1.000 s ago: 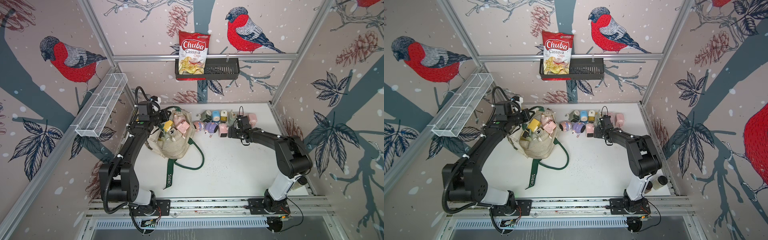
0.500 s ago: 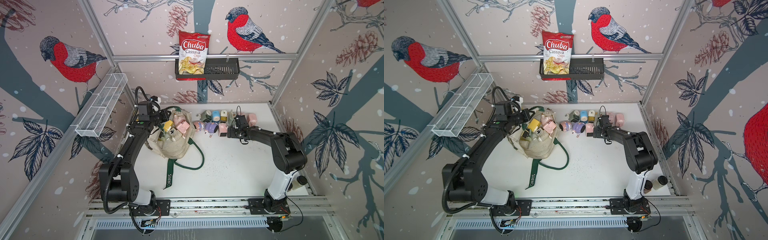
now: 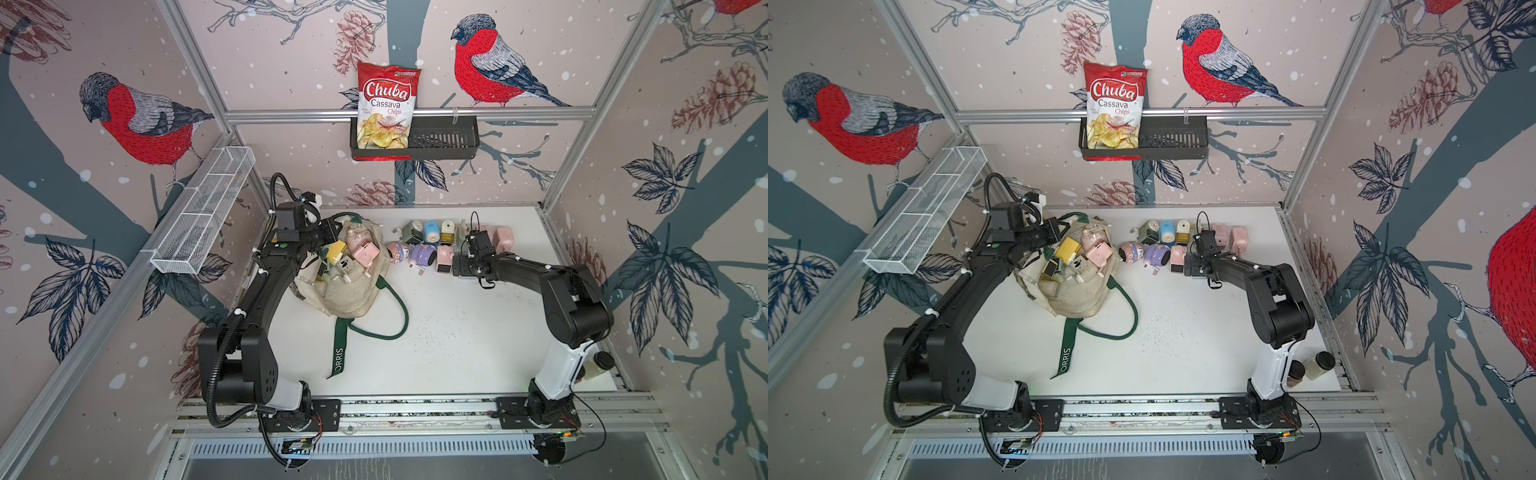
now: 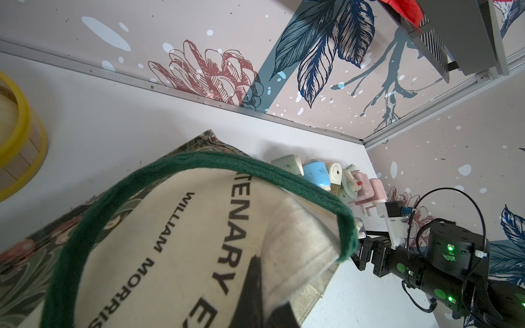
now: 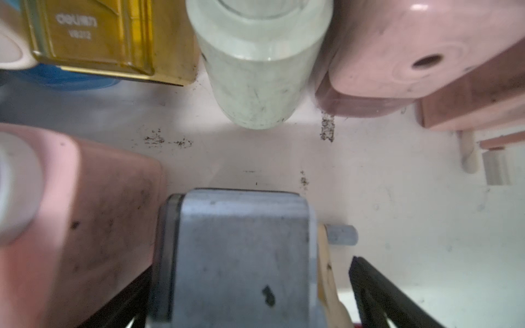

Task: Take out the pencil sharpeners from the tote bags
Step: Place the pencil sharpener at the center of the board.

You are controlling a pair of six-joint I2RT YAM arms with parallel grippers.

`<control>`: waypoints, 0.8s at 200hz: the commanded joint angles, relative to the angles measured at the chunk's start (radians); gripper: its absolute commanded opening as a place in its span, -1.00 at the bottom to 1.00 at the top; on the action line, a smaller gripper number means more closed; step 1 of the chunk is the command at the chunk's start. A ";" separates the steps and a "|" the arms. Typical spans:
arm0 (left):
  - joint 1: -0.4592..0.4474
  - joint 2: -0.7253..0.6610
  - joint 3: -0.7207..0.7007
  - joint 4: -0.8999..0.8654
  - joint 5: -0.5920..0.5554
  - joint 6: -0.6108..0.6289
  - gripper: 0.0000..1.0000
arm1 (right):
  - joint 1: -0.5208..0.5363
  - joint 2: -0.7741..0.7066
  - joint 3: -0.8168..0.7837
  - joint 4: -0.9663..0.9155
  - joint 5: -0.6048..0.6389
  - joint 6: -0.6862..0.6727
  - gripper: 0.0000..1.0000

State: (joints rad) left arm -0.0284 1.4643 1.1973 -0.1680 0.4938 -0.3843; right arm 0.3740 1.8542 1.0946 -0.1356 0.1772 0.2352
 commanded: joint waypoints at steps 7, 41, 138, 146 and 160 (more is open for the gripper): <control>-0.001 -0.004 0.007 0.024 0.010 0.006 -1.00 | 0.001 -0.022 -0.012 0.013 0.021 0.008 0.99; -0.001 -0.004 0.007 0.024 0.008 0.007 -1.00 | 0.002 -0.073 -0.043 0.029 0.027 0.022 0.99; -0.001 -0.004 0.007 0.024 0.006 0.007 -1.00 | 0.077 -0.490 -0.225 0.164 0.351 -0.031 0.99; -0.001 -0.004 0.007 0.024 0.006 0.006 -1.00 | 0.083 -0.533 -0.246 0.194 0.392 -0.045 0.99; -0.001 -0.004 0.007 0.023 0.005 0.006 -1.00 | 0.076 -0.596 -0.299 0.264 0.454 -0.020 0.99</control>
State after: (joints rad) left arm -0.0284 1.4643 1.1973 -0.1684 0.4934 -0.3843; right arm 0.4541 1.3308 0.8509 0.0002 0.4431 0.2283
